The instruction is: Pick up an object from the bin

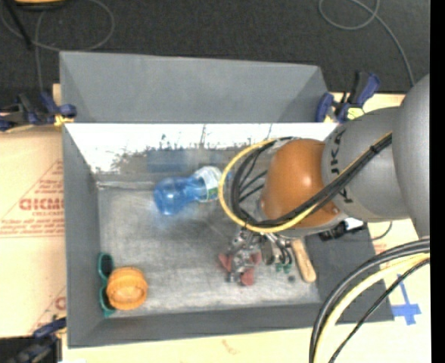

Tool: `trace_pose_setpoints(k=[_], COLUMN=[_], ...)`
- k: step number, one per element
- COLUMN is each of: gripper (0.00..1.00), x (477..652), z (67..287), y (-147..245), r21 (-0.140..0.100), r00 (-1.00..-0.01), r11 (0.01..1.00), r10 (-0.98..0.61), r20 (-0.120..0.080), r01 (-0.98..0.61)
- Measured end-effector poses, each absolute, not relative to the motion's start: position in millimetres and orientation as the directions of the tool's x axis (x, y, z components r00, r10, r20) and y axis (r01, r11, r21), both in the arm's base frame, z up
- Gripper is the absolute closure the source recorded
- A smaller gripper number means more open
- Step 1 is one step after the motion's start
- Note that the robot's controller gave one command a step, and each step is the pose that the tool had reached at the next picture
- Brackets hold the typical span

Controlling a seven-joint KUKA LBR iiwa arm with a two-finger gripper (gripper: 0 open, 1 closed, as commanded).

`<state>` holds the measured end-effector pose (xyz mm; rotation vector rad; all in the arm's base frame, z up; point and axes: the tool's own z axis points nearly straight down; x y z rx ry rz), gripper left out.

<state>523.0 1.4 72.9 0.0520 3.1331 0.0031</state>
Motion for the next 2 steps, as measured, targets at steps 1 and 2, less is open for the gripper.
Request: trace_pose_setpoints(k=[1,2], gripper=[1.0,1.0], x=[530.4,530.4], z=[175.0,175.0], y=[-0.6,-0.5], r21=[0.001,0.001], r00=[-1.0,-1.0], r11=[1.0,1.0], r10=[0.031,0.031], r20=[-0.003,-0.003], r01=[0.031,0.031])
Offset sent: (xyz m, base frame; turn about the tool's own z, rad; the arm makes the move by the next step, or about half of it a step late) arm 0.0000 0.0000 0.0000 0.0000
